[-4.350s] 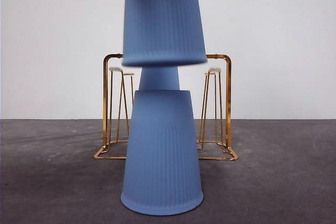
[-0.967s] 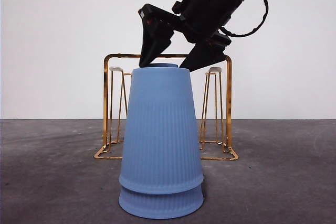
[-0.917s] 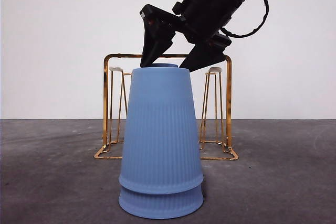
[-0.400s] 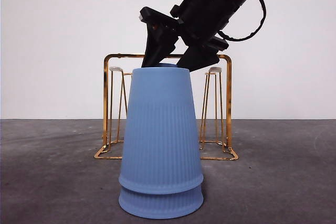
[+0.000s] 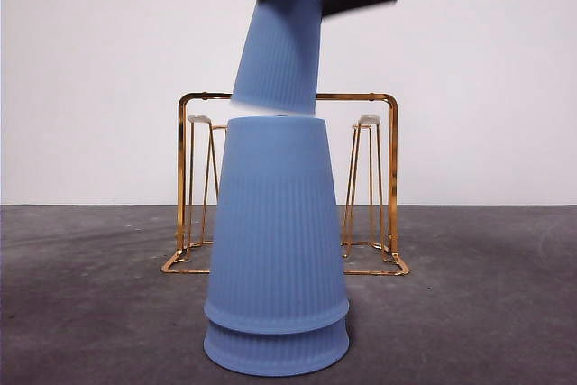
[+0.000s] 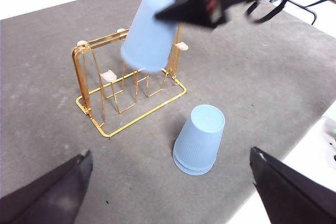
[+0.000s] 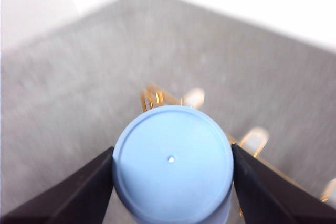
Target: The left arm pick up the left cup on cup holder and place it on desk, then the right arm insert the right cup into the first cup, and then the left arm insert the mid cup into the first cup
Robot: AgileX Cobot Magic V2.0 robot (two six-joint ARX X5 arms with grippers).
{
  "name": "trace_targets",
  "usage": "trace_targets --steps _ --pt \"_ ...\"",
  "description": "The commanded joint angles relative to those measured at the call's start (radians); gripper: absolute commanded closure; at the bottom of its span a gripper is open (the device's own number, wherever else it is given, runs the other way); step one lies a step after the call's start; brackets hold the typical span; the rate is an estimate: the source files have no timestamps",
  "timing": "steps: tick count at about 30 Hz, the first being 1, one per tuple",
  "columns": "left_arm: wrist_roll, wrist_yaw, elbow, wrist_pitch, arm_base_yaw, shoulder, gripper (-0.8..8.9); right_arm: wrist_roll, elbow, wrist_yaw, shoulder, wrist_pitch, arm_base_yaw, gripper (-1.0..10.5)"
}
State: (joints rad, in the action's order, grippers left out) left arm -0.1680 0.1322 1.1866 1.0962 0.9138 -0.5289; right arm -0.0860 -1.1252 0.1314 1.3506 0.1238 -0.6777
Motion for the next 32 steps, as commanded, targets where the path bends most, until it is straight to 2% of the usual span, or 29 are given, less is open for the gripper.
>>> trace_targets --steps 1,9,12,15,18,25,29,32 --pt "0.006 0.002 0.021 -0.008 0.007 -0.003 3.44 -0.009 -0.023 -0.001 -0.066 0.013 -0.008 7.3" --pt "0.005 0.002 0.021 0.014 0.007 -0.003 3.44 -0.029 -0.023 0.000 -0.356 0.354 -0.035 7.3" --pt "0.005 0.002 0.021 0.011 0.007 -0.003 3.44 -0.060 -0.022 0.000 -0.430 0.508 -0.060 7.3" --pt "0.005 0.002 0.021 0.010 0.007 -0.003 3.44 -0.068 -0.019 0.000 -0.459 0.586 -0.111 7.3" --pt "0.005 0.002 0.021 0.010 0.007 -0.003 3.44 -0.085 -0.015 -0.012 -0.449 0.584 -0.187 7.3" --pt "-0.006 0.002 0.021 0.009 0.007 -0.005 3.44 -0.085 0.061 -0.169 -0.357 0.437 -0.364 7.3" --pt "-0.024 0.002 0.021 0.012 0.007 -0.005 3.44 -0.057 0.102 -0.243 -0.296 0.367 -0.407 7.3" --pt "-0.028 0.002 0.021 0.012 0.007 -0.005 3.44 -0.051 0.110 -0.245 -0.255 0.320 -0.411 7.3"
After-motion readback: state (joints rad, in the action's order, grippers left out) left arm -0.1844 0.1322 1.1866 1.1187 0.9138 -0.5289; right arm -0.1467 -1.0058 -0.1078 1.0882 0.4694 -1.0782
